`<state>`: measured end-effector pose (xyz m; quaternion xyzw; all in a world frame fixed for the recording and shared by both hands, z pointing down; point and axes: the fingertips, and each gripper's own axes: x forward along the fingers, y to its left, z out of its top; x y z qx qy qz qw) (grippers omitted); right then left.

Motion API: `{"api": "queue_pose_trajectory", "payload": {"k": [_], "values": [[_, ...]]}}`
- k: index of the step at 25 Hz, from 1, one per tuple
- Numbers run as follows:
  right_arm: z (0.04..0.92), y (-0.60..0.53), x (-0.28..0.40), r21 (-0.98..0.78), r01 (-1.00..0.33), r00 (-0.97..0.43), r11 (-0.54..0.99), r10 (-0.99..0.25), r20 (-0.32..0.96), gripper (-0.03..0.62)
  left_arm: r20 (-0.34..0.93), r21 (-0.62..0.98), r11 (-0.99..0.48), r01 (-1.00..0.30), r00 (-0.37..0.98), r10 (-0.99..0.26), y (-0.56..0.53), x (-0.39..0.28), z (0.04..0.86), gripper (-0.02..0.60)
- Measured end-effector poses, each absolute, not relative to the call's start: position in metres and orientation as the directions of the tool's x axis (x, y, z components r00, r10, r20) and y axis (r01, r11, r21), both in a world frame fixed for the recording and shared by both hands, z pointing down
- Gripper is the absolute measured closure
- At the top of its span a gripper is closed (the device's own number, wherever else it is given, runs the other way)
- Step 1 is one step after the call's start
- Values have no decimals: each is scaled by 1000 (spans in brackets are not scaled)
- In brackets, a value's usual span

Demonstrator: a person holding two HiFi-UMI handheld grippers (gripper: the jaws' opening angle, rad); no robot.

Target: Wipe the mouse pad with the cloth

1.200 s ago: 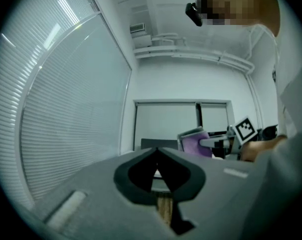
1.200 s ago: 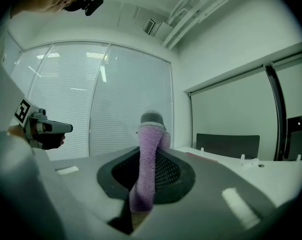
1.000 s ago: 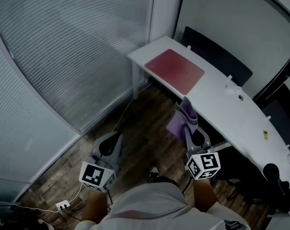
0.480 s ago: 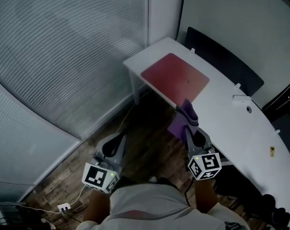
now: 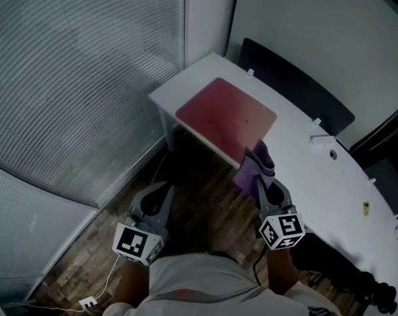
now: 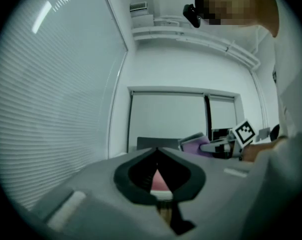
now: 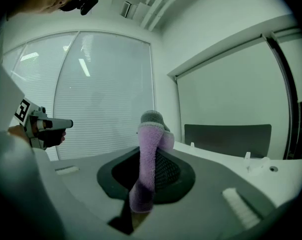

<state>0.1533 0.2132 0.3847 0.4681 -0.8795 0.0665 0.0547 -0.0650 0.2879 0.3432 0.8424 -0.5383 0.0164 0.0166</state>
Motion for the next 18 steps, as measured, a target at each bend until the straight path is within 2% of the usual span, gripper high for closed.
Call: {"api": "queue_pose_trajectory", "payload": {"k": [12, 18], "values": [[349, 139, 32, 2, -909, -411, 417, -897, 163, 545, 8, 36, -556, -830, 557, -831, 169, -196, 326, 578], [356, 120, 9, 17, -934, -347, 357, -918, 193, 545, 21, 29, -617, -787, 617, -786, 130, -219, 334, 580]]}}
